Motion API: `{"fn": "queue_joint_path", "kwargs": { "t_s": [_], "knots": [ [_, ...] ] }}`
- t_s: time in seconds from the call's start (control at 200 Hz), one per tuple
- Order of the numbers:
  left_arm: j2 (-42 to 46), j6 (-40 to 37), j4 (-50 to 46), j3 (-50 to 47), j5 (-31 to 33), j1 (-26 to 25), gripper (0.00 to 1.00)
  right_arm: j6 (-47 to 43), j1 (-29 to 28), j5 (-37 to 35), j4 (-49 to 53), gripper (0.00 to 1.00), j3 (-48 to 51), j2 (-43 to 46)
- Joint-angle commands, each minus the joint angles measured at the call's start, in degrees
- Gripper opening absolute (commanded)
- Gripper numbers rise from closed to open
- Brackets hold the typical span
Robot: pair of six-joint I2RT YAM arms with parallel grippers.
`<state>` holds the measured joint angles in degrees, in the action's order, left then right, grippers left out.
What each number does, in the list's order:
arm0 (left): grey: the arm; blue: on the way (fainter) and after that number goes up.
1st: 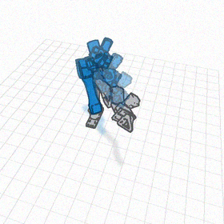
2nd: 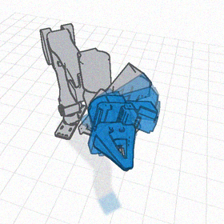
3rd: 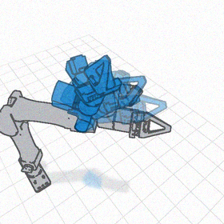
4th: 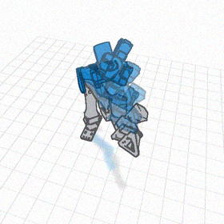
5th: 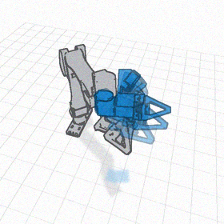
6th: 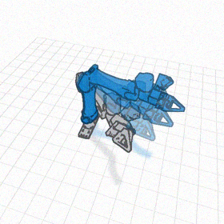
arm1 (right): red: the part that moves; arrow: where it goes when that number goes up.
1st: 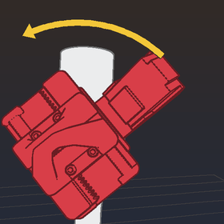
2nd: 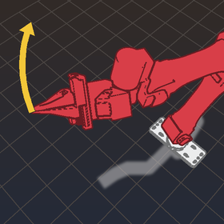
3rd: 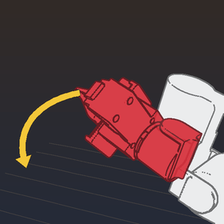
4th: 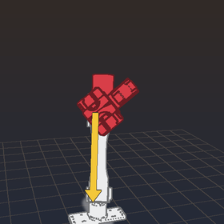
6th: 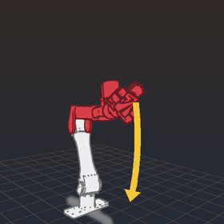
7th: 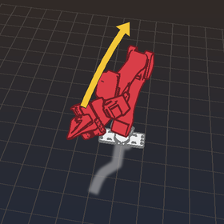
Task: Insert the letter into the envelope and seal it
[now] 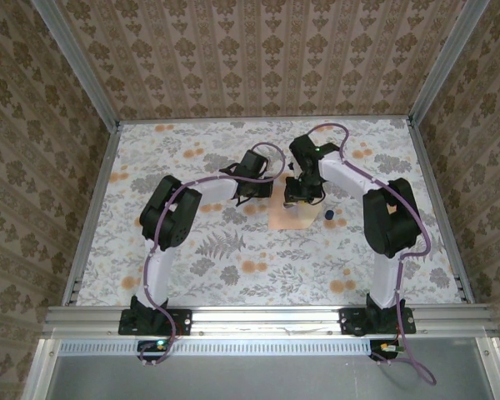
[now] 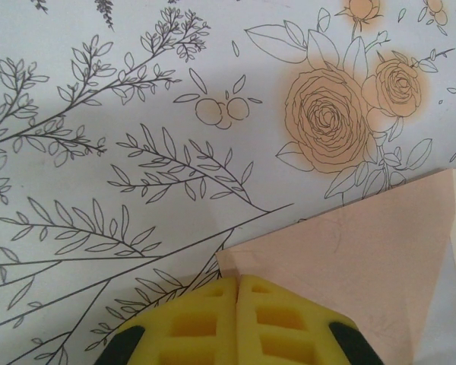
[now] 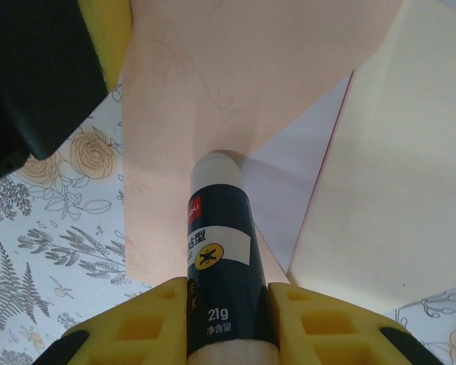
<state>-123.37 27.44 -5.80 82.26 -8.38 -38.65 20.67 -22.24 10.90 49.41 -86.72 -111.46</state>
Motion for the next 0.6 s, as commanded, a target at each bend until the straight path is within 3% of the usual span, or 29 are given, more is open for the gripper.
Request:
{"fn": "queue_joint_path", "kwargs": {
  "t_s": [0.0, 0.595],
  "knots": [
    [1.1, 0.1, -3.0, -1.5, 0.0, -0.4, 0.00, -1.3, 0.8, -4.5, 1.4, 0.04, 0.3, -3.1],
    [1.4, 0.7, -3.4, -1.7, 0.3, -0.4, 0.00, -2.0, 0.7, -2.9, 4.1, 0.04, 4.0, 2.9]
  ]
}}
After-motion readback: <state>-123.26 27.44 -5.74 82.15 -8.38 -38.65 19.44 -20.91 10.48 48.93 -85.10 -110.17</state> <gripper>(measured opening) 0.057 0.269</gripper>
